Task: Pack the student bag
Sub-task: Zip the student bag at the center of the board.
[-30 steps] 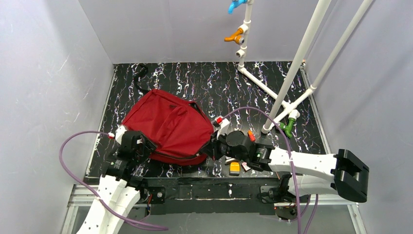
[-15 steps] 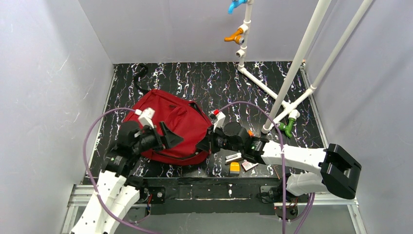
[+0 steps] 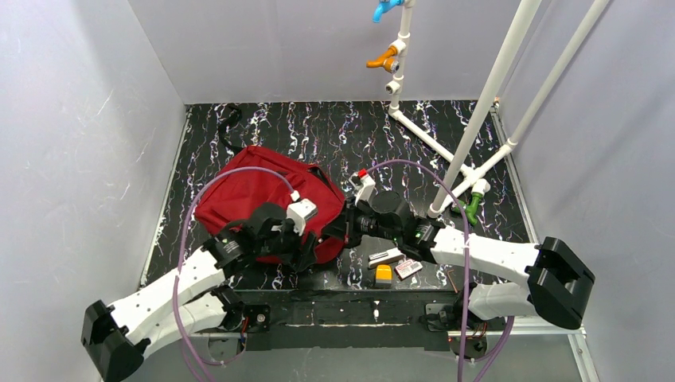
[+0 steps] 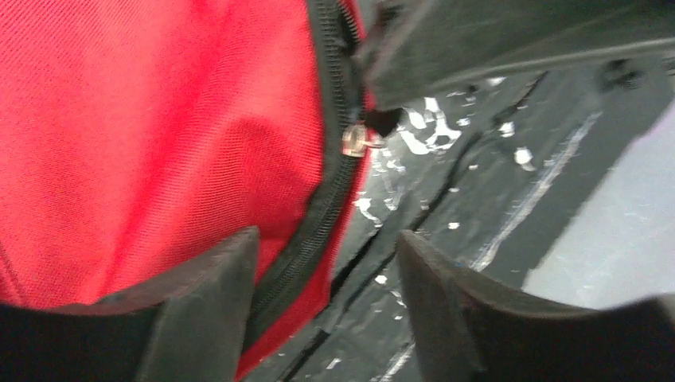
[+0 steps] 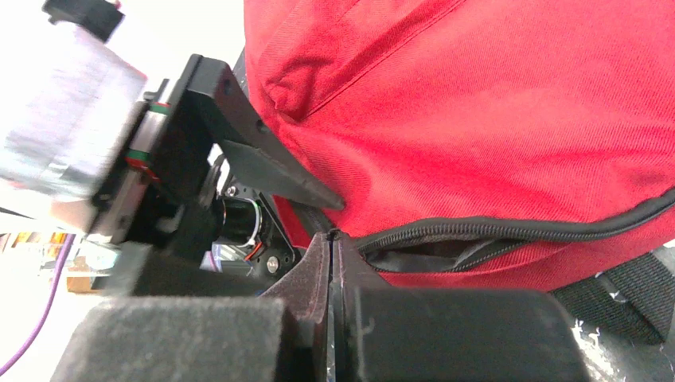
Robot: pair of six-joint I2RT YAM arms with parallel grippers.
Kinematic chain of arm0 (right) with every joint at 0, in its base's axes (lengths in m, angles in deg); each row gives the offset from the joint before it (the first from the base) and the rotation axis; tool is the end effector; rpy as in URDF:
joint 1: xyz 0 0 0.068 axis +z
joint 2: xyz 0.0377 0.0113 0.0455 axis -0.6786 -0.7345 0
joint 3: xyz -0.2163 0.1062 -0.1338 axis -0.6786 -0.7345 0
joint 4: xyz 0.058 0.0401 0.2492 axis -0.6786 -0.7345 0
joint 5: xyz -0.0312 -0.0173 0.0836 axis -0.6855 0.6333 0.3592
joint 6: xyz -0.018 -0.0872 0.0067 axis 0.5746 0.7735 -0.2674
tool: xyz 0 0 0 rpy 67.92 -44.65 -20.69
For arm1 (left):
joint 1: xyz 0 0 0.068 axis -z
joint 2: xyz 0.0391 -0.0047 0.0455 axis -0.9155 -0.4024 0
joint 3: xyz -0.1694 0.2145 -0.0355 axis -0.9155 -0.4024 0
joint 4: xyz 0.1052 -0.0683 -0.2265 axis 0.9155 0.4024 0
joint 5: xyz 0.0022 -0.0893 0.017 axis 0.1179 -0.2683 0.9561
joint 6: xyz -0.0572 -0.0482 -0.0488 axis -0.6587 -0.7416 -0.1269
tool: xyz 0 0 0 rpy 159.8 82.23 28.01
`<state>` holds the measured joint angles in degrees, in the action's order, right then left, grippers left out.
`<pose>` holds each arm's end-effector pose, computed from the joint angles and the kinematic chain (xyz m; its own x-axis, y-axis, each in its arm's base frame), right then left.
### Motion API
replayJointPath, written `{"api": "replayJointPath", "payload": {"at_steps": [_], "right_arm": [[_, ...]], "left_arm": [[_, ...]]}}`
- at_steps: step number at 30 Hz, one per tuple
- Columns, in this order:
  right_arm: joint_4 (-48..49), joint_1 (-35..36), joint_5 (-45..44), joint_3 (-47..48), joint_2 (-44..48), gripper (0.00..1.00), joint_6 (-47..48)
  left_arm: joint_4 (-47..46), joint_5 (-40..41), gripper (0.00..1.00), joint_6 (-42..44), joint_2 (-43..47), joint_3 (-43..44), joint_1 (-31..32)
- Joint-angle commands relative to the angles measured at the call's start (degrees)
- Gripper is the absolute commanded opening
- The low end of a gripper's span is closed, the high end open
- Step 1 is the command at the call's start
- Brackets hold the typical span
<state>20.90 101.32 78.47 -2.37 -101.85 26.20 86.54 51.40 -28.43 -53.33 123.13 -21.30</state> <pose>0.1622 0.2791 0.2528 -0.7003 0.1449 -0.6990 -0.5723 0.4714 0.6710 0.1349 -0.1599 0.2404 -0.5335 0.2871 -0.7956 0.7372 0.6189 -0.2710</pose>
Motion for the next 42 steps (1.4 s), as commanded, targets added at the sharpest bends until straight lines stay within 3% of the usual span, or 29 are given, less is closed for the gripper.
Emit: {"api": "replayJointPath", "payload": {"at_steps": [1,4,8,9,15,17,21,22,24,26,28,31,38,42], "right_arm": [[1.9,-0.6,-0.6,3.4,3.9,0.01,-1.5],[-0.6,-1.4,-2.7,2.6,6.2,0.01,-1.3],[-7.3,-7.1,-4.9,1.9,8.8,0.01,1.5],[-8.7,-10.0,-4.7,1.4,9.2,0.01,2.4],[-9.4,-26.9,4.0,-1.4,7.2,0.01,7.2],[-13.0,-27.3,3.7,1.1,6.9,0.01,11.6],[-10.0,-27.0,10.4,2.8,5.4,0.01,12.1],[-9.1,-26.8,11.9,2.9,5.1,0.01,11.7],[-7.1,-26.2,14.7,2.6,4.9,0.01,10.7],[-5.1,-25.2,16.3,2.1,5.0,0.01,9.7],[-3.9,-23.9,17.4,2.3,4.9,0.01,9.1],[-3.5,-21.4,17.5,3.4,4.8,0.01,8.9],[-1.7,-19.9,17.6,4.4,5.8,0.01,6.2],[-3.2,-19.9,14.0,4.8,7.5,0.01,6.8]], "left_arm": [[2.0,13.2,0.53,2.6,-3.6,2.6,1.0],[3.0,18.2,0.36,0.0,-4.2,2.0,1.0],[4.4,19.0,0.01,-3.2,-0.8,1.0,1.0],[5.0,19.0,0.0,-3.6,0.6,1.0,1.0],[10.9,20.8,0.0,-5.2,11.2,4.0,1.0],[14.8,22.6,0.0,-5.2,12.4,6.4,1.0],[17.1,19.9,0.0,-4.4,12.5,7.9,1.0],[16.1,18.6,0.11,-4.3,11.8,8.0,1.0],[12.9,14.6,0.49,-4.3,10.0,8.2,1.0],[8.4,10.2,0.63,-4.9,7.6,8.8,1.0],[3.2,6.1,0.68,-5.7,4.3,9.4,0.9],[-3.1,5.0,0.71,-6.8,-2.7,11.1,1.5],[-10.8,19.1,0.7,-4.5,-14.0,9.7,4.9],[-10.1,20.7,0.5,-8.4,-14.0,6.3,4.9]]}}
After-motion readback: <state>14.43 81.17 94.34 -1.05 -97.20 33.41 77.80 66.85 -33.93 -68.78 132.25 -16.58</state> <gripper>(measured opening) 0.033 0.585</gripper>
